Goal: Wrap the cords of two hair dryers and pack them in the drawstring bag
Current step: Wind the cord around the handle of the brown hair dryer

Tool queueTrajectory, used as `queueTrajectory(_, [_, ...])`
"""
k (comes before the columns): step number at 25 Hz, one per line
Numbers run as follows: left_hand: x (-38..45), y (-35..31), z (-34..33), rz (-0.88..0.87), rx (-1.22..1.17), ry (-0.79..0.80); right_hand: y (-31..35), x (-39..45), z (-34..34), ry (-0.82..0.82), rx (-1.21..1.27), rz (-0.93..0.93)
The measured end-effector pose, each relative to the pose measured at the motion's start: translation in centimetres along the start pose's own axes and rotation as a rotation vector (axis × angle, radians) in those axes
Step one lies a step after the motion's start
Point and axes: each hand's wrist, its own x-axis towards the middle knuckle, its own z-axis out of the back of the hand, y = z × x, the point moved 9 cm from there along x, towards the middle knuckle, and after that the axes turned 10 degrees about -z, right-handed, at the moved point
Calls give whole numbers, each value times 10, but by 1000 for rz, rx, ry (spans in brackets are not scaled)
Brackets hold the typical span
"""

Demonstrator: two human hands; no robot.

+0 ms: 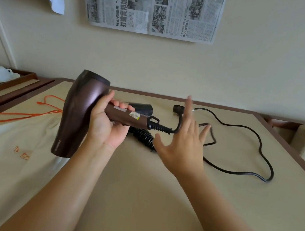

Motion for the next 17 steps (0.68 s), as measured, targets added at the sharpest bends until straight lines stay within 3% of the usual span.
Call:
queueTrajectory(2, [0,3,5,21,29,-12,3,1,10,-52,183,13])
queueTrajectory(5, [1,-3,5,2,91,-4,3,-1,14,-91,161,188])
queueTrajectory(7, [2,-13,0,-51,153,25,-8,5,1,35,253,200])
queueTrajectory(9, [6,-25,0,-129,151,21,-17,11,-12,154,294,73])
queueTrajectory(11, [10,-36,4,-190,125,-11,-17,15,-16,93,48,21])
queueTrajectory(13, [11,-35,8,-198,101,-46,4,6,-15,-42,-313,126])
queueTrajectory(15, [9,-25,12,-169,107,-77,28,-17,-39,102,-483,241])
queueTrajectory(17, [6,-8,14,-121,138,-79,41,-36,-59,257,-461,289])
